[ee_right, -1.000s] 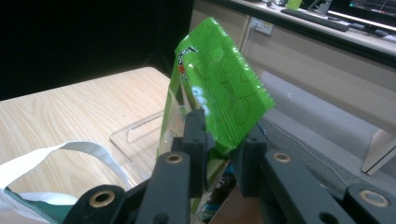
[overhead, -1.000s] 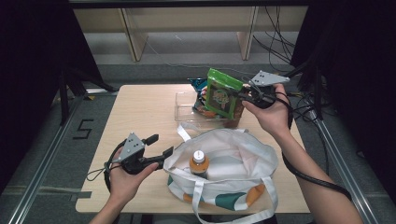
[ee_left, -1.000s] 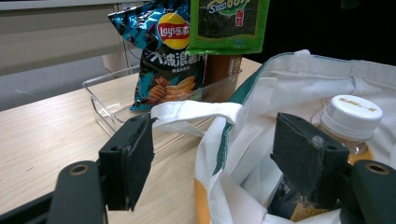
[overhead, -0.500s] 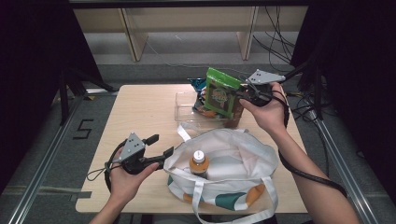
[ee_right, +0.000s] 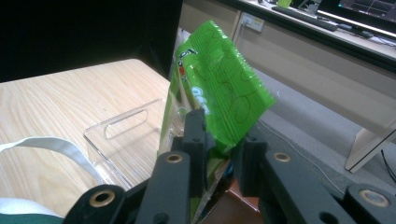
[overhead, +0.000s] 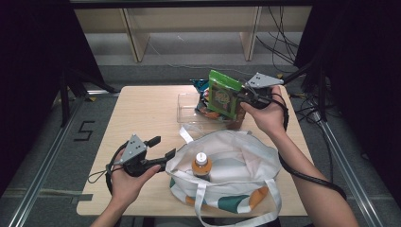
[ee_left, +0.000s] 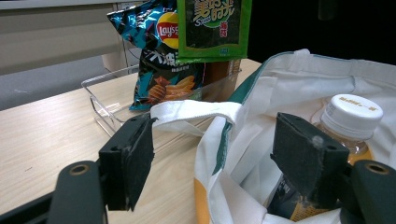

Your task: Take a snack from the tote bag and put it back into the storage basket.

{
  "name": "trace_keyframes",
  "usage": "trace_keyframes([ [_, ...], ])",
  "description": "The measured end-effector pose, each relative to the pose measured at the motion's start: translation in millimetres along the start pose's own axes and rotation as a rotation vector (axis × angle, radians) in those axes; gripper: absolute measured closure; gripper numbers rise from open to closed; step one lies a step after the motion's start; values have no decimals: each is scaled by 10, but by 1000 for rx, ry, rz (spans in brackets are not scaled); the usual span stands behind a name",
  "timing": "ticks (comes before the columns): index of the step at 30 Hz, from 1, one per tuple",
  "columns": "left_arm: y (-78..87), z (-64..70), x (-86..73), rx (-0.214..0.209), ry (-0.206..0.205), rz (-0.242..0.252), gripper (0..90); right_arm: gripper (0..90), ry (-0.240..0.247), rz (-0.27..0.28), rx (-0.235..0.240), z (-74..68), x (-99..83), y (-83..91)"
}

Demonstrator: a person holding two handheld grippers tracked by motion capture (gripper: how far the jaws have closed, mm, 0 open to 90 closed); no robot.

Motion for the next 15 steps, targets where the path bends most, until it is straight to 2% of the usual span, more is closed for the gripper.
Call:
trace_keyframes([
  [3, -4, 2, -3, -1, 0, -3, 288, 782, 8, 15, -2, -9, -12, -34],
  [8, 1, 3, 0, -1, 0, -1, 288, 782, 8, 0, 1, -32, -45, -83],
  [10, 3, -2, 0, 0, -2, 0, 288, 782, 28, -7, 6, -29, -47, -101],
  [15, 5, -2, 0, 0, -2, 0, 288, 782, 26, -1, 1, -49, -45, -145],
])
Point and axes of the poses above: each handheld gripper's, and its own axes: y roughly backward along the jaws, x roughly out of its top, z roughly to its right, the point moved 4 cm from there along -y, roughly forward along the jaws, and after that the axes turned 10 degrees about -y, right-handed, at the moved point
